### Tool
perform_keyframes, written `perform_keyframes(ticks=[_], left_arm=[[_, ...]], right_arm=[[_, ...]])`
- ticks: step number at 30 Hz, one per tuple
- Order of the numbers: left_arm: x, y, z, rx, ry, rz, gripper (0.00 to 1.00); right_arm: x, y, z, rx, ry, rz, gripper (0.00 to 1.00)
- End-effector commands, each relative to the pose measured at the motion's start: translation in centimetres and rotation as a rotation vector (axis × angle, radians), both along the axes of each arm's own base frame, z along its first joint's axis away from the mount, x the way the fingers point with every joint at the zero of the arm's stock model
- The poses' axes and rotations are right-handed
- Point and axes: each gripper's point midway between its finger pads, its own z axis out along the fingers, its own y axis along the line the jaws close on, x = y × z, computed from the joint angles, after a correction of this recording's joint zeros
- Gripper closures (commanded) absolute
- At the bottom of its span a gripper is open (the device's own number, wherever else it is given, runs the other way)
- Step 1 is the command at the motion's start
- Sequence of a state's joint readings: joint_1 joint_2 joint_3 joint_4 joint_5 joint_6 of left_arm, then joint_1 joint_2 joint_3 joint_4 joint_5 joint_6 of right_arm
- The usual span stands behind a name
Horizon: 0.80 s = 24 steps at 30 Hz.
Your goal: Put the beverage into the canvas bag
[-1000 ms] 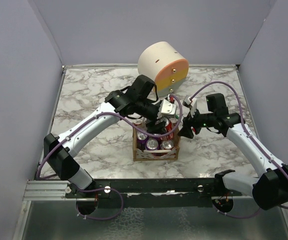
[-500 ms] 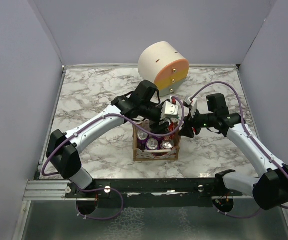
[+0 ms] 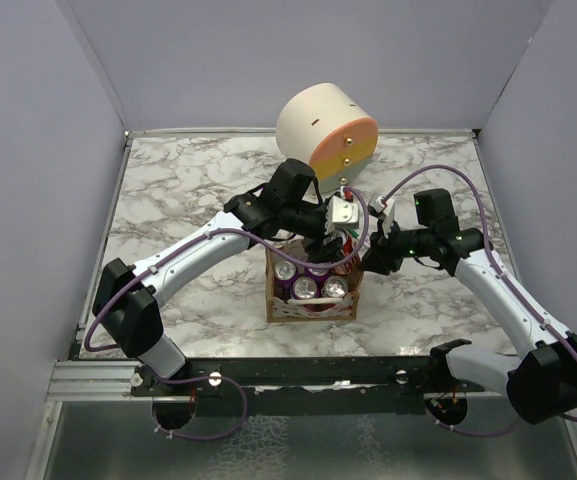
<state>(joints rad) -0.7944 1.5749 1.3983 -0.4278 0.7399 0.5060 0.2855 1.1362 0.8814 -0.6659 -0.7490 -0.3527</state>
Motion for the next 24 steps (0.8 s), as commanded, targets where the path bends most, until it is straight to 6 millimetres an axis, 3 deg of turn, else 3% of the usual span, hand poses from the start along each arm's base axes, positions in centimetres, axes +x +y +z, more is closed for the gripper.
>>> perform_keyframes(ticks=[1,15,24], left_arm=[[0.6,-1.3,2.2,-0.088,-0.081,-0.018,1.00],[-0.1,-1.0,1.6,-0.075,-0.104,-0.074,1.00],[-0.6,-0.8,0.6,-0.055,-0.125,-0.118,1.00]], right_arm=[[0.4,-0.6,0.1,-0.010,-0.035,-0.011,0.74],[0.5,-0.6,0.4,-0.004,-0.036,-0.013,0.98],[0.6,-0.7,0.5,-0.005,-0.043,-0.025,0.99]])
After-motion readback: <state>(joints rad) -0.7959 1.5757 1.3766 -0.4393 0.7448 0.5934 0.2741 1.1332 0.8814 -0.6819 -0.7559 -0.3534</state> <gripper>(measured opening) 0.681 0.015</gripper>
